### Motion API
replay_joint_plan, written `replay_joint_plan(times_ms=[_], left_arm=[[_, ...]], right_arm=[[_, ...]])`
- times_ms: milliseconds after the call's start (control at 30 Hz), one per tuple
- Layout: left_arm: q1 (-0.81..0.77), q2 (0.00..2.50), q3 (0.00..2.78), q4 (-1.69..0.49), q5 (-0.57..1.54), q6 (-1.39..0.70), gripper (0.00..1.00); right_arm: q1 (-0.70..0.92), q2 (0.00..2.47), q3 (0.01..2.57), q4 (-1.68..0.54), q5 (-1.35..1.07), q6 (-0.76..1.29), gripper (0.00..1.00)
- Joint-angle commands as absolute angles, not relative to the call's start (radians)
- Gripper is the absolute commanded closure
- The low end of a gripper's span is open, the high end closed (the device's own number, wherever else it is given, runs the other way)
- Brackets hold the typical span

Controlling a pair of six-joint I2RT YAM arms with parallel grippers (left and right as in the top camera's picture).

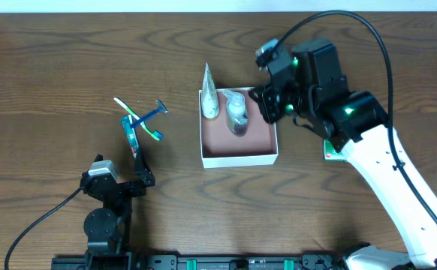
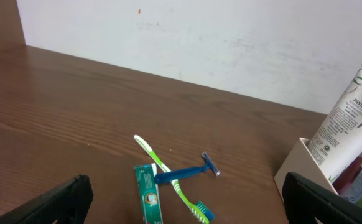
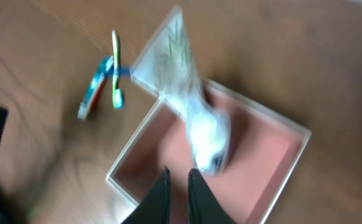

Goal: Pack container
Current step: 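Push the soap bottle into place beside the tube and release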

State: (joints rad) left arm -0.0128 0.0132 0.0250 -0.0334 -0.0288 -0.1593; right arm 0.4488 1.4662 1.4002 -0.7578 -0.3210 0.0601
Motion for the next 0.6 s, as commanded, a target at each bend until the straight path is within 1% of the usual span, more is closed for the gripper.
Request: replay_joint_plan(times_ms=[0, 100, 267, 367, 567], left_arm=[[-0.007, 0.012, 0.004, -0.070, -0.036, -0.150, 0.02], [-0.007, 0.012, 0.004, -0.070, -0.036, -0.150, 0.02], [-0.007, 0.012, 0.004, -0.070, -0.036, -0.150, 0.02], [-0.007, 0.012, 0.004, -0.070, -0.036, -0.150, 0.02], [-0.007, 0.012, 0.004, -0.070, -0.036, -0.150, 0.02]], right_arm=[[0.460, 1.510, 1.375, -0.822, -0.311, 0.127, 0.93], [0.471, 1.531, 1.324, -0.828, -0.310, 0.142, 0.93], [0.476, 1.538, 1.228, -0.773, -0.310, 0.161, 0.91], [0.476, 1.538, 1.172, -0.728, -0.299, 0.160, 0.88], [0.475, 1.539, 1.068, -0.585, -0.284, 0.160, 0.84]])
